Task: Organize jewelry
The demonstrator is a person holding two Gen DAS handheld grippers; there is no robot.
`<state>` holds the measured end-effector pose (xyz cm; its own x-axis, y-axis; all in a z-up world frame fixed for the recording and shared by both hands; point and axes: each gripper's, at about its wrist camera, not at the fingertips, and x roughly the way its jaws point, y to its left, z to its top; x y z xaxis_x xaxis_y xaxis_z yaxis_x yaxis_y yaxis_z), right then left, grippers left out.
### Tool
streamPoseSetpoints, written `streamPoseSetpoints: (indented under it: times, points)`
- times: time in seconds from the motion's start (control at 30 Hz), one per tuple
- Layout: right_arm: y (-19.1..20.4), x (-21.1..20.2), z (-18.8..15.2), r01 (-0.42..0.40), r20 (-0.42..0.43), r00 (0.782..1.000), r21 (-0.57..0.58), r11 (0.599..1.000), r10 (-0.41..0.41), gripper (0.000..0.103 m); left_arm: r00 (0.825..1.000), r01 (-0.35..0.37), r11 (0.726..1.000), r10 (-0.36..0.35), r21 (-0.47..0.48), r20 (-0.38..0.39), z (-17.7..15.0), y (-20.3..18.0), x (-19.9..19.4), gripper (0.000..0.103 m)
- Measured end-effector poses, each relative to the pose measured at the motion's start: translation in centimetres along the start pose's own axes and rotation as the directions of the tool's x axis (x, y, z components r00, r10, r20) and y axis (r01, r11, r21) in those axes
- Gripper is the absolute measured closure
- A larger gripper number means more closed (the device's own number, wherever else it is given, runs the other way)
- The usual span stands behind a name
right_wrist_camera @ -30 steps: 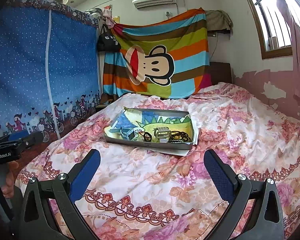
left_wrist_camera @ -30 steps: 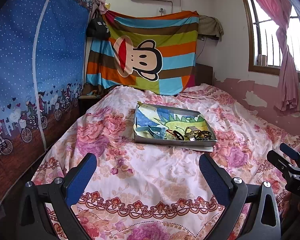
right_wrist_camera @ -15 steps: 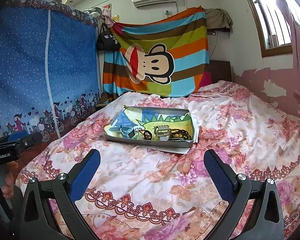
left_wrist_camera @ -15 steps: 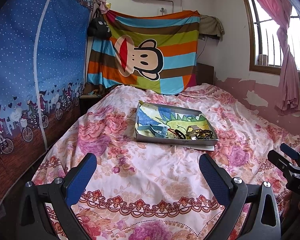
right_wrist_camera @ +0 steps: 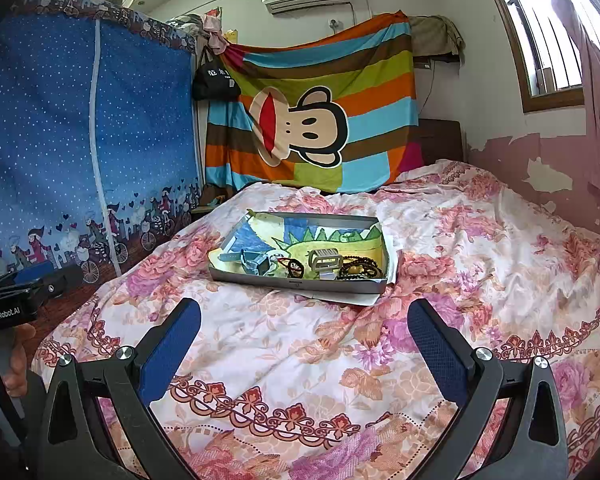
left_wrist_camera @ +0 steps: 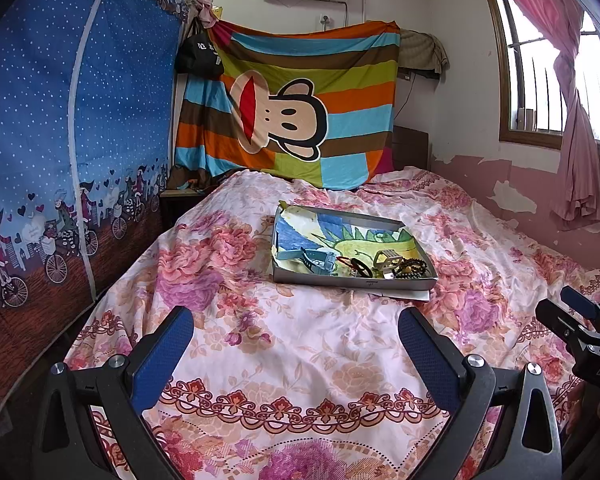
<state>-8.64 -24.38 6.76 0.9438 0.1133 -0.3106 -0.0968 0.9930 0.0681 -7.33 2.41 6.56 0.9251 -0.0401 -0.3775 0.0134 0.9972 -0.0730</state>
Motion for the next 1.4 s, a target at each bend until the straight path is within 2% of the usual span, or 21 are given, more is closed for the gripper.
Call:
streamPoseSetpoints:
  times: [1.4]
  points:
    - [0.13, -0.03, -0.56, 0.001, -0.006, 1.000, 0.004, 1.000, -0.001, 0.001, 1.000, -0.001, 1.000, 0.001, 0.000, -0.002, -0.05, 0.01, -0.04, 0.000]
